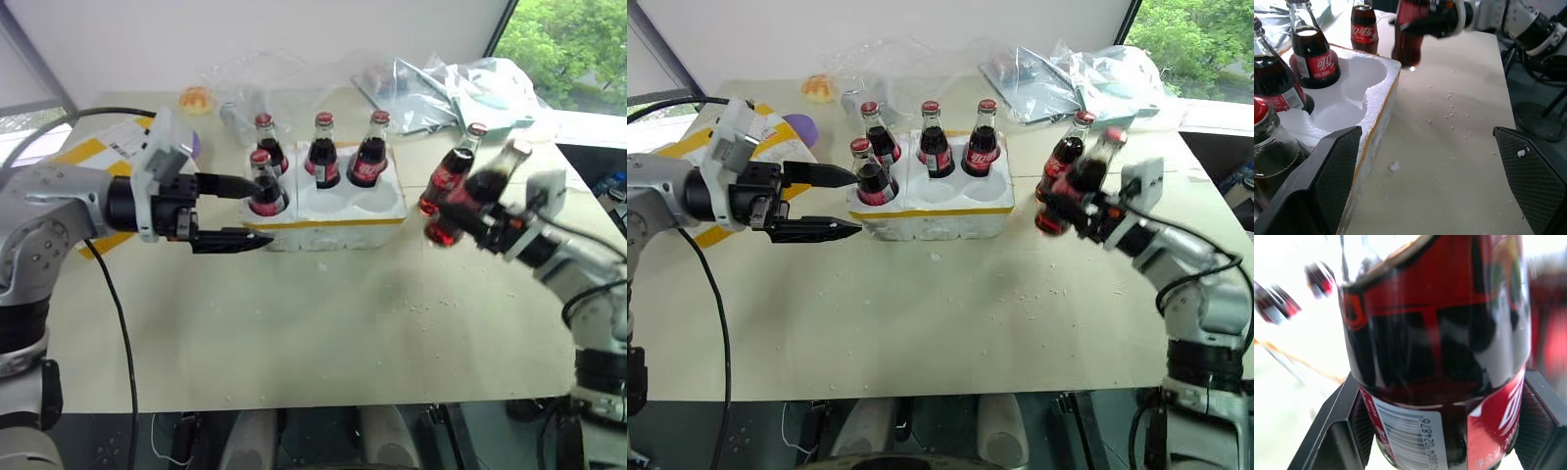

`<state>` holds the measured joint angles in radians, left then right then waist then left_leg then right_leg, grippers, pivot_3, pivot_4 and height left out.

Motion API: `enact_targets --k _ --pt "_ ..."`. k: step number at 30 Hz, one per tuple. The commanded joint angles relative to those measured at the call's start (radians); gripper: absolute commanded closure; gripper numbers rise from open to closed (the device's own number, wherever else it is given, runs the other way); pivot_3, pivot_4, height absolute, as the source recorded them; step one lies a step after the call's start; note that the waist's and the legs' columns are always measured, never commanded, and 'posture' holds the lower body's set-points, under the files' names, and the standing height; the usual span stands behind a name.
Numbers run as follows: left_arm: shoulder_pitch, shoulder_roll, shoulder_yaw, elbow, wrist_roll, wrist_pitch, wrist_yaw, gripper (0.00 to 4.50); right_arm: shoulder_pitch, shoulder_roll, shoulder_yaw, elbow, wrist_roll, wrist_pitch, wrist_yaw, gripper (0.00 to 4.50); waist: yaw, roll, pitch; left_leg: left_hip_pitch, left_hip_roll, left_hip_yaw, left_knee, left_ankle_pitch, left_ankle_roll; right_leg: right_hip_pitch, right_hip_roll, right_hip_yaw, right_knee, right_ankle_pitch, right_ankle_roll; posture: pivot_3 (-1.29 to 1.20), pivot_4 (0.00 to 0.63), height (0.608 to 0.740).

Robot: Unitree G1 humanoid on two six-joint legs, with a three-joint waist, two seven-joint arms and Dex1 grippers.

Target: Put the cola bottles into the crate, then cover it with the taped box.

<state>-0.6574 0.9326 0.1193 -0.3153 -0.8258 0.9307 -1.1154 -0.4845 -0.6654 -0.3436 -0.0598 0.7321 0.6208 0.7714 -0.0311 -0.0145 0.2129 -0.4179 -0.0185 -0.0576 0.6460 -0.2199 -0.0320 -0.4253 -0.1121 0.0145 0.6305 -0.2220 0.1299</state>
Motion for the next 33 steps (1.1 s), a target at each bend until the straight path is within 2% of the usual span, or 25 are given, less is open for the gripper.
enact_targets --k 1,4,12,17,21,33 --pt "0.015 0.014 0.061 -0.038 -0.032 0.002 0.026 0.0 -0.178 0.016 -0.003 -0.071 0.124 0.046 0.003 1.61 -0.005 0.0 0.0 0.0 0.0 0.0 0.0 0.0 0.0 0.0 0.0 0.0 0.0 0.0 0.0 0.0 0.15 0.737" --pt "0.027 0.012 0.073 -0.045 -0.04 0.003 0.051 0.0 -0.276 0.088 0.054 -0.026 0.117 0.056 -0.018 1.61 -0.008 -0.001 -0.001 0.0 0.0 0.0 0.0 0.0 0.0 0.0 0.0 0.0 0.0 0.0 0.0 0.0 0.15 0.737" --pt "0.075 0.021 0.153 -0.086 -0.087 0.026 0.141 0.0 -0.391 0.26 0.256 0.151 -0.092 -0.093 -0.007 1.61 -0.011 -0.001 -0.001 -0.002 0.0 0.0 0.0 0.0 0.0 -0.002 0.0 0.0 0.0 0.0 0.0 0.0 0.15 0.737" --pt "0.122 0.042 0.217 -0.123 -0.127 0.048 0.184 0.0 -0.393 0.275 0.315 0.241 -0.183 -0.166 0.052 1.61 -0.007 -0.001 0.0 -0.005 -0.001 -0.001 0.0 0.0 0.0 -0.004 0.0 0.0 0.0 0.0 0.0 0.0 0.15 0.737" --pt "0.15 0.046 0.244 -0.136 -0.15 0.047 0.215 0.0 -0.352 0.295 0.37 0.216 -0.21 -0.161 0.101 1.61 -0.012 -0.001 0.0 -0.005 -0.001 -0.001 0.0 0.0 0.0 -0.004 0.0 0.0 0.0 0.0 0.0 0.0 0.15 0.737" --pt "0.156 0.037 0.231 -0.14 -0.173 0.023 0.255 0.0 -0.348 0.385 0.42 0.302 -0.329 -0.225 0.074 1.61 -0.013 -0.001 -0.001 -0.004 -0.001 -0.001 -0.001 0.0 0.0 -0.004 0.0 0.0 0.0 0.0 0.0 0.0 0.15 0.737"
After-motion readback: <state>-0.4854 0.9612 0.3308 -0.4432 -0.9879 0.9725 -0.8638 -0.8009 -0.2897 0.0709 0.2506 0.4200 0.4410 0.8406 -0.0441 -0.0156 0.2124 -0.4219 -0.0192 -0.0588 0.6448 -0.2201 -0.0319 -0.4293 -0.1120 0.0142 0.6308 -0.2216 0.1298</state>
